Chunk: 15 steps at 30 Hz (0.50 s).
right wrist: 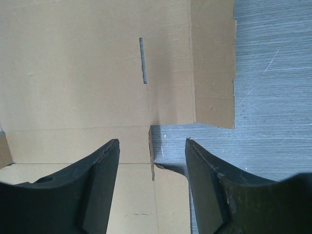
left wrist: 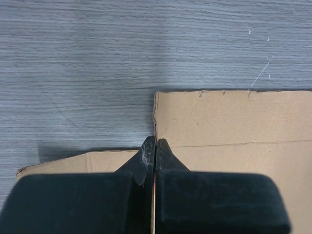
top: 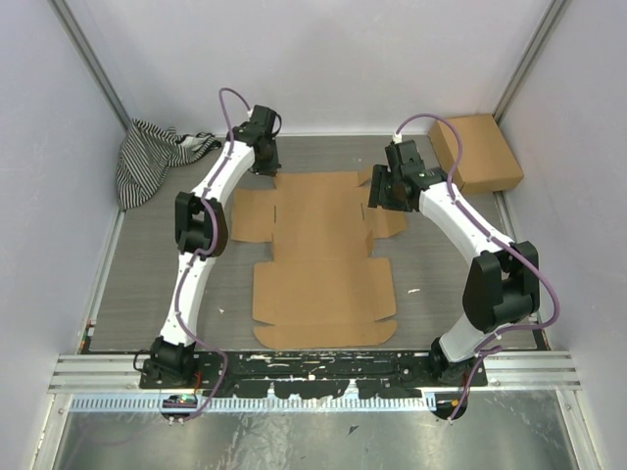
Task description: Fold the paper box
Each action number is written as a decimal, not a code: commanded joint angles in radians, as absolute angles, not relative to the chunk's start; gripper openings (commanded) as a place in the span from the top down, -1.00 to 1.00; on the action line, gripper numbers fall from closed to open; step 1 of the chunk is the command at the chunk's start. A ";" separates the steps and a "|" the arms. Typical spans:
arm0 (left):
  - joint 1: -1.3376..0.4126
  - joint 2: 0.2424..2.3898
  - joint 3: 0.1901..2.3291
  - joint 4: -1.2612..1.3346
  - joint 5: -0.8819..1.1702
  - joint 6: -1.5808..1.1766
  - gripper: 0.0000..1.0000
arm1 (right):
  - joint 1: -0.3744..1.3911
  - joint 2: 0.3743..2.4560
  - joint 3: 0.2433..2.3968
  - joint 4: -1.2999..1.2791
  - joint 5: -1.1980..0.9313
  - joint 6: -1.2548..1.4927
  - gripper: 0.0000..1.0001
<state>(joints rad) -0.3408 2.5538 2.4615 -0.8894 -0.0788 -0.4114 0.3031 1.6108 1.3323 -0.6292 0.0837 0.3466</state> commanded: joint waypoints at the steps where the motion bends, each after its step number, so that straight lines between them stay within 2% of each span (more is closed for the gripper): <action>1: -0.338 2.466 2.394 -0.816 -0.062 -0.375 1.00 | 0.291 1.606 1.396 -0.621 0.079 0.355 -0.24; 5: -0.348 2.244 2.101 -0.588 -0.077 -0.325 1.00 | 0.279 1.601 1.438 -0.647 0.079 0.351 -0.26; 11: -0.369 1.848 1.515 -0.087 -0.073 -0.280 1.00 | 0.267 1.558 1.507 -0.688 0.093 0.324 -0.30; 15: -0.391 1.696 1.317 0.109 -0.010 -0.224 1.00 | 0.258 1.533 1.543 -0.699 0.053 0.284 -0.31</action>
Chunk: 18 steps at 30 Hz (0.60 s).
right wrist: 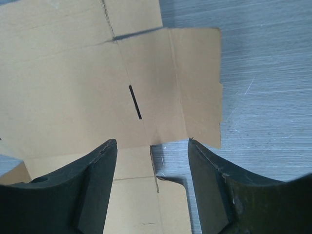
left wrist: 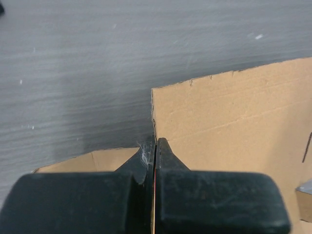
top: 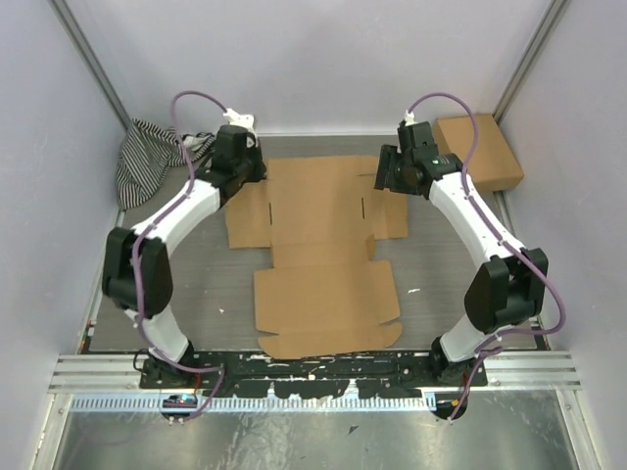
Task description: Fold the paper box
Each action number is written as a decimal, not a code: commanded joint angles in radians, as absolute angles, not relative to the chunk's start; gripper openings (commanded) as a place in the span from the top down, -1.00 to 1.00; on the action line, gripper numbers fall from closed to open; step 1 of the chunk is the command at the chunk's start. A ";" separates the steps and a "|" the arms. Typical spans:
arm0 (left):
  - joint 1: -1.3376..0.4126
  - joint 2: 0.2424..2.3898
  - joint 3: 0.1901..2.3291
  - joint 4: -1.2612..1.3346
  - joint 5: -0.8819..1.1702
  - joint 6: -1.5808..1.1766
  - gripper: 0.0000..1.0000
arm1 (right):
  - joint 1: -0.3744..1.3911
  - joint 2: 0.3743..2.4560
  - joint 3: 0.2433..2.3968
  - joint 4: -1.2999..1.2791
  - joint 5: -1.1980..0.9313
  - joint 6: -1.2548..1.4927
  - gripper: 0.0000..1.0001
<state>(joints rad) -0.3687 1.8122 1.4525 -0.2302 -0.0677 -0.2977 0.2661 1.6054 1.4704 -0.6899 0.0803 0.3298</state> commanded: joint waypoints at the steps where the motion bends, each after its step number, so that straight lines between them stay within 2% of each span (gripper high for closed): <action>1: -0.396 1.666 1.277 0.156 0.019 -0.204 1.00 | 0.255 1.528 1.552 -0.703 0.044 0.273 -0.31; 6: -0.428 1.535 1.063 0.446 0.125 -0.110 1.00 | 0.246 1.485 1.577 -0.712 0.044 0.242 -0.31; 9: -0.457 1.463 0.946 0.570 0.119 -0.038 1.00 | 0.245 1.445 1.583 -0.712 0.049 0.220 -0.31; 18: -0.507 1.331 0.606 1.045 0.132 0.125 1.00 | 0.243 1.367 1.629 -0.785 0.053 0.143 -0.50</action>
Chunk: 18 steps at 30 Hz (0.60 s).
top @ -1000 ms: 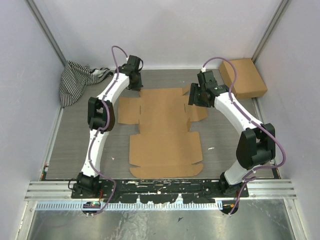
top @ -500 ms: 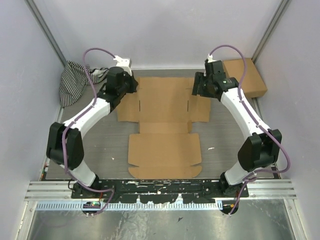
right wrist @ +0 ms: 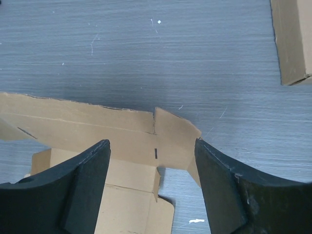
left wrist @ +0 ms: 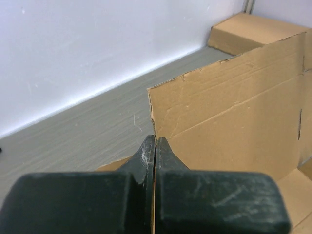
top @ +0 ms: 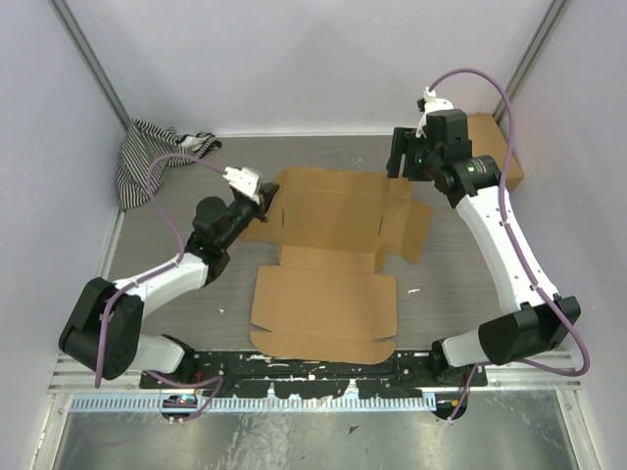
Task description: Fold the paper box
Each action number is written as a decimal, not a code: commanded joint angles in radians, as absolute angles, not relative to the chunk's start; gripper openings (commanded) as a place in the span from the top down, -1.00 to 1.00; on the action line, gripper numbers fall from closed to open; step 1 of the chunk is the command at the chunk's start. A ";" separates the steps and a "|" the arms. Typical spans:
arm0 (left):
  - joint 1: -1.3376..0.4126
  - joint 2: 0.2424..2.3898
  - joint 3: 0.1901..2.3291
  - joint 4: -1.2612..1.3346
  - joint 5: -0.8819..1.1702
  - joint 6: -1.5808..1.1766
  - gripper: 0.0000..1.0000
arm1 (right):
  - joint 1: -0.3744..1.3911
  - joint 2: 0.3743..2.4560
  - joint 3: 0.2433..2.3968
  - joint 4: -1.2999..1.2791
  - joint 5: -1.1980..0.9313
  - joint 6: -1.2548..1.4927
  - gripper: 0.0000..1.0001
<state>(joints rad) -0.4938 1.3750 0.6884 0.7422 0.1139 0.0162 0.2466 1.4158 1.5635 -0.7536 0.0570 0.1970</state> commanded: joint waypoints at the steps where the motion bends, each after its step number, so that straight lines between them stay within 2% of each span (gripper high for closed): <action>1: -0.513 1.330 0.574 1.114 0.129 0.135 1.00 | 0.243 1.364 1.632 -0.799 0.049 0.140 -0.51; 6: -0.524 1.344 0.465 1.385 0.119 0.137 1.00 | 0.244 1.350 1.619 -0.840 -0.004 0.133 -0.52; 12: -0.529 1.320 0.415 1.430 0.149 0.132 1.00 | 0.243 1.366 1.615 -0.899 -0.064 0.097 -0.56; 18: -0.531 1.304 0.392 1.430 0.151 0.134 1.00 | 0.243 1.371 1.620 -0.922 -0.014 0.072 -0.57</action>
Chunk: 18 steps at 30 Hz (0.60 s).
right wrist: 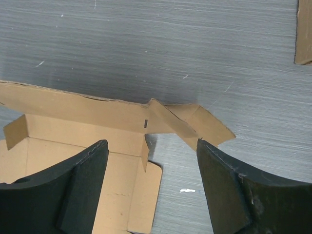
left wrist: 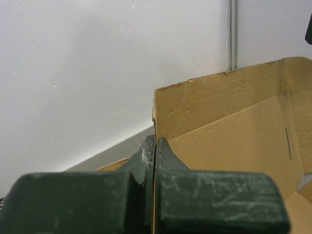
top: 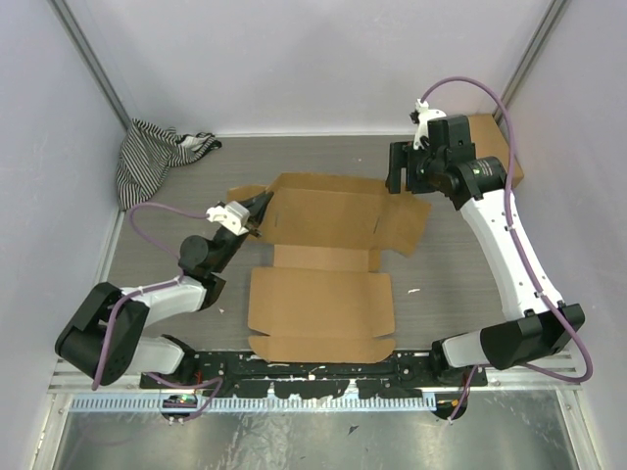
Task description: Fold the paper box
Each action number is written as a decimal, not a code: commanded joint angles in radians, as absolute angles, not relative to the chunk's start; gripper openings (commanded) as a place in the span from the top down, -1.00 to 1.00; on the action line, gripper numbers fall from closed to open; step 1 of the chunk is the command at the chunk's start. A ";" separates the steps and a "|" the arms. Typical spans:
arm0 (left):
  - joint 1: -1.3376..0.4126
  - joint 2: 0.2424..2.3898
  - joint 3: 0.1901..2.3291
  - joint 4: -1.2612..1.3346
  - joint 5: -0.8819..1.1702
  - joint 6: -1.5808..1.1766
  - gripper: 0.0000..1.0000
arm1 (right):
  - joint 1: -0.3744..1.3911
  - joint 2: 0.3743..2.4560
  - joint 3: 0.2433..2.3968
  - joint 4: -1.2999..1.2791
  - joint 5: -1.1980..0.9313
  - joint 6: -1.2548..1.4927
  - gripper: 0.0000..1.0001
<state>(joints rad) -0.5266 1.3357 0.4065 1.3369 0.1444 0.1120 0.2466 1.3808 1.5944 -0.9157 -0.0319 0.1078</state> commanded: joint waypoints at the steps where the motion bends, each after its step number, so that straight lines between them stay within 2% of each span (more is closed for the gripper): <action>1: -0.532 1.302 0.391 1.430 0.156 0.133 1.00 | 0.244 1.377 1.616 -0.922 0.006 0.070 -0.56; 14: -0.531 1.308 0.411 1.430 0.168 0.133 1.00 | 0.238 1.463 1.584 -0.864 0.022 0.035 -0.39; 16: -0.531 1.310 0.413 1.430 0.163 0.132 1.00 | 0.239 1.462 1.583 -0.864 -0.002 0.035 -0.31; 18: -0.531 1.313 0.413 1.430 0.156 0.132 1.00 | 0.239 1.460 1.583 -0.865 -0.033 0.035 -0.15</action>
<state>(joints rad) -0.5266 1.3209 0.4015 1.3495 0.1669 0.1135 0.2443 1.4815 1.5719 -0.9108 0.0132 0.0513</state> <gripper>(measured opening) 0.010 0.633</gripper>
